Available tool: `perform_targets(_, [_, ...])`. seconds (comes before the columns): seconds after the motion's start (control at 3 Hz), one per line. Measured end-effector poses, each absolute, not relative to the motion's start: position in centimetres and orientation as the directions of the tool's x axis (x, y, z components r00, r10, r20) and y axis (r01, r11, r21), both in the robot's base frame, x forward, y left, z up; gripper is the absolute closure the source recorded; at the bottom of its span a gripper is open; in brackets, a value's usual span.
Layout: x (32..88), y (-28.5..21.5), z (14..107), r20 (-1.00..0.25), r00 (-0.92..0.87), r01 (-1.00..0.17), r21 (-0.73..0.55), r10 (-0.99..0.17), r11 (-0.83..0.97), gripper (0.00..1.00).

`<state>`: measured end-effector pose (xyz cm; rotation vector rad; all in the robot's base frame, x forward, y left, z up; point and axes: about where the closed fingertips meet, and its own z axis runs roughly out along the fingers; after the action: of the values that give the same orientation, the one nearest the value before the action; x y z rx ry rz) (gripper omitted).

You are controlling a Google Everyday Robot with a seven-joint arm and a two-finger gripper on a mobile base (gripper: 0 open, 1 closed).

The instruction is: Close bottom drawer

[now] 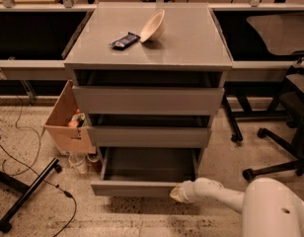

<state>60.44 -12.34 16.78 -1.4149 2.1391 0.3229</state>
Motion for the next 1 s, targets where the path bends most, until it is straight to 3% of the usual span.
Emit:
perform_targets(0.33, [62.2, -11.6, 17.2, -0.559, -0.293, -0.898, -0.116, -0.775, 0.424, 1.00])
perform_targets(0.67, [64.2, -10.8, 17.6, -0.558, -0.288, -0.894, -0.135, -0.778, 0.428, 0.82])
perform_targets(1.0, [66.4, -10.0, 18.2, -0.558, -0.282, -0.887, -0.157, -0.780, 0.433, 0.51])
